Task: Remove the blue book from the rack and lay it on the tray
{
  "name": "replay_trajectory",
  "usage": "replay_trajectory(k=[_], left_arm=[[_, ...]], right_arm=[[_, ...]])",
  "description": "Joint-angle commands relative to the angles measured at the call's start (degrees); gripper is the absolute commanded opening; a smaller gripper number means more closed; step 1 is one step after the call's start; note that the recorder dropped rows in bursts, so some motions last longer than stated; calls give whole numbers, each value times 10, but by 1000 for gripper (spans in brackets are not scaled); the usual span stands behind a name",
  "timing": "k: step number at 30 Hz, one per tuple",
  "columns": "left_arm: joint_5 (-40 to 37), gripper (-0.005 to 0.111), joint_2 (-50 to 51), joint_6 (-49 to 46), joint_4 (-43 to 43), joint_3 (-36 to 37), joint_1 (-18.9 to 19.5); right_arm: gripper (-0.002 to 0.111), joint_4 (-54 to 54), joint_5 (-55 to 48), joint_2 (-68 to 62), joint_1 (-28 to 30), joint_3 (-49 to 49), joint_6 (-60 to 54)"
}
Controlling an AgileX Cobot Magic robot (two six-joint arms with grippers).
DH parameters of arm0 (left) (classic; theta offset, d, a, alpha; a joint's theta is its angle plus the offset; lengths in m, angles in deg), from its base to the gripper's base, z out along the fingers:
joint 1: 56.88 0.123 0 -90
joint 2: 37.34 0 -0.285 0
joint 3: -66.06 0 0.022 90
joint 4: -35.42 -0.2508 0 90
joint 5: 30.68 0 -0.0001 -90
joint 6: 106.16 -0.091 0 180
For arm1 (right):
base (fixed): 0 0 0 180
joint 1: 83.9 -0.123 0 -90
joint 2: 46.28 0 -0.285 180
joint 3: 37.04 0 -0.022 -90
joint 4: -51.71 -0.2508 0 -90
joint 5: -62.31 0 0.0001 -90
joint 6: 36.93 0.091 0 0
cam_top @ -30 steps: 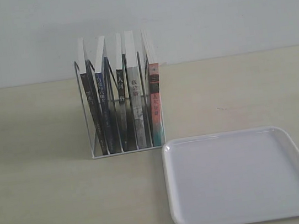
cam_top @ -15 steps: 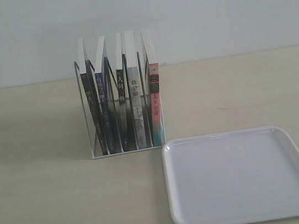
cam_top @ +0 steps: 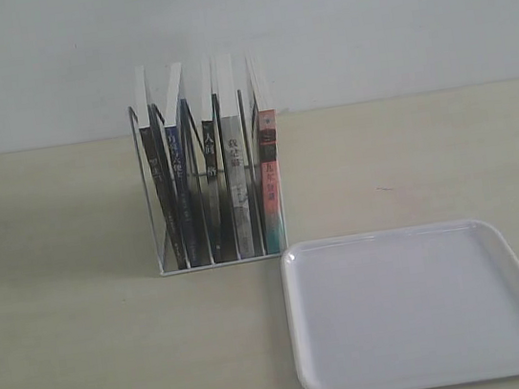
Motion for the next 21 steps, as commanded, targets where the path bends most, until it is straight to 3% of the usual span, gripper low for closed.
replay_trajectory(k=[1,10,21], left_arm=[[9,5,-2,-1,1,-2,1],[9,5,-2,-1,1,-2,1],[9,5,-2,-1,1,-2,1]], right_arm=[[0,-1,-114,-113,3,-65,-6],[0,-1,13,-201,3,-72,-4],[0,-13,-14,-240,3,-72,47]])
